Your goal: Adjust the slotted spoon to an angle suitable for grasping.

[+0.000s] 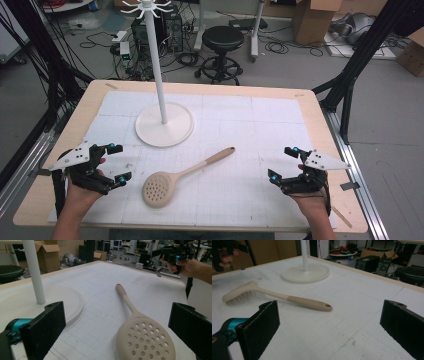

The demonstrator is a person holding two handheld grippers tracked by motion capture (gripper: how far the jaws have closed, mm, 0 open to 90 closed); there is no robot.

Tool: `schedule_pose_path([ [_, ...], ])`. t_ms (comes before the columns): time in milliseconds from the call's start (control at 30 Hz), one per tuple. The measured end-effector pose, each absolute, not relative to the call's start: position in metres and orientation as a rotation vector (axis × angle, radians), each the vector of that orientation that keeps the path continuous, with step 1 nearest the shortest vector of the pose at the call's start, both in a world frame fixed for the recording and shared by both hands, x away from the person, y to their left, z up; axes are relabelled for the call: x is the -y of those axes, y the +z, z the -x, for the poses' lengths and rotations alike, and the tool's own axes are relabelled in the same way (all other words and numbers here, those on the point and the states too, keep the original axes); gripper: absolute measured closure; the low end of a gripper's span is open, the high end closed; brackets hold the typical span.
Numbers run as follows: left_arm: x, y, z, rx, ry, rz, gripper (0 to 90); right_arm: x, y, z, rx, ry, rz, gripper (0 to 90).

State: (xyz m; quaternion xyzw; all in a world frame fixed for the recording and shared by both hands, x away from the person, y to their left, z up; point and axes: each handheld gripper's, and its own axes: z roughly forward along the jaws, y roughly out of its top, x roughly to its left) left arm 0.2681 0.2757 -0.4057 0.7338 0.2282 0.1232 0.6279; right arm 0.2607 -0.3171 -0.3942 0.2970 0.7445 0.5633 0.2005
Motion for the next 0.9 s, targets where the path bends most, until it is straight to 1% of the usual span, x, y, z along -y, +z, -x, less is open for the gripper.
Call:
schedule_pose_path([
  [600,-0.278,-0.407,-0.268,-0.540,0.275,-1.665,1.7,0.316,-0.397,-0.260,-2.086,1.553,-0.855,1.3],
  [900,-0.267,-0.393,-0.276,-0.541,0.269,-1.640,1.7,0.319,-0.398,-0.263,-2.076,1.564,-0.879,1.3],
])
